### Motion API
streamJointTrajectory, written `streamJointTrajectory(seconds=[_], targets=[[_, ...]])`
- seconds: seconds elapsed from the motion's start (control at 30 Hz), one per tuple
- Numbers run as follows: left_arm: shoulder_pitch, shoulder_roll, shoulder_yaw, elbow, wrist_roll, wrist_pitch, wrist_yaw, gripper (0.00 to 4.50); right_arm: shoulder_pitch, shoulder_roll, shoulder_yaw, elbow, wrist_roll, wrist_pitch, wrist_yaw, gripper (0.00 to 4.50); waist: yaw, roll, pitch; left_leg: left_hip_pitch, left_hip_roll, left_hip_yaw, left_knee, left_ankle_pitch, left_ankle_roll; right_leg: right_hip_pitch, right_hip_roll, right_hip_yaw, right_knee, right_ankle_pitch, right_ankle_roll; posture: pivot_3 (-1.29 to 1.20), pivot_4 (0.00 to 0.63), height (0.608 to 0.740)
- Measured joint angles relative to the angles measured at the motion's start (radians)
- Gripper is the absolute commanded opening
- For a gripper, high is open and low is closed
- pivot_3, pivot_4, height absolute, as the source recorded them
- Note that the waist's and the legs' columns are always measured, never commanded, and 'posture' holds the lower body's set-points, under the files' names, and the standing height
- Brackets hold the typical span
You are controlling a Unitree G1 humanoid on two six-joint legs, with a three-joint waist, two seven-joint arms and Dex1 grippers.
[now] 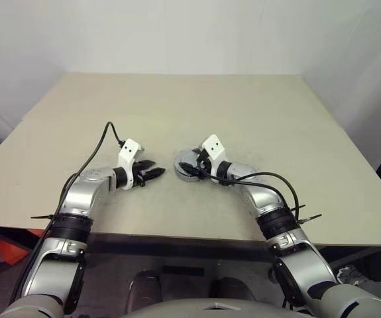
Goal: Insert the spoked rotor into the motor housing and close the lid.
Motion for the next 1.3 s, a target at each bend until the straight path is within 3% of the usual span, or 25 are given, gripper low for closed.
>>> streamJointTrajectory(seconds=[1.3], targets=[[-0.003, 0.000, 0.000, 0.004, 0.000, -0.008, 0.004, 2.75, 0.018, -0.035, 0.009, -0.049, 0.015, 0.036, 0.064, 3.15, 0.000, 0.000, 0.000, 0.000, 0.000, 0.000, 0.000, 0.000, 0.000, 0.000, 0.000, 0.000, 0.000, 0.000, 0.000, 0.00, 0.000, 0.740]])
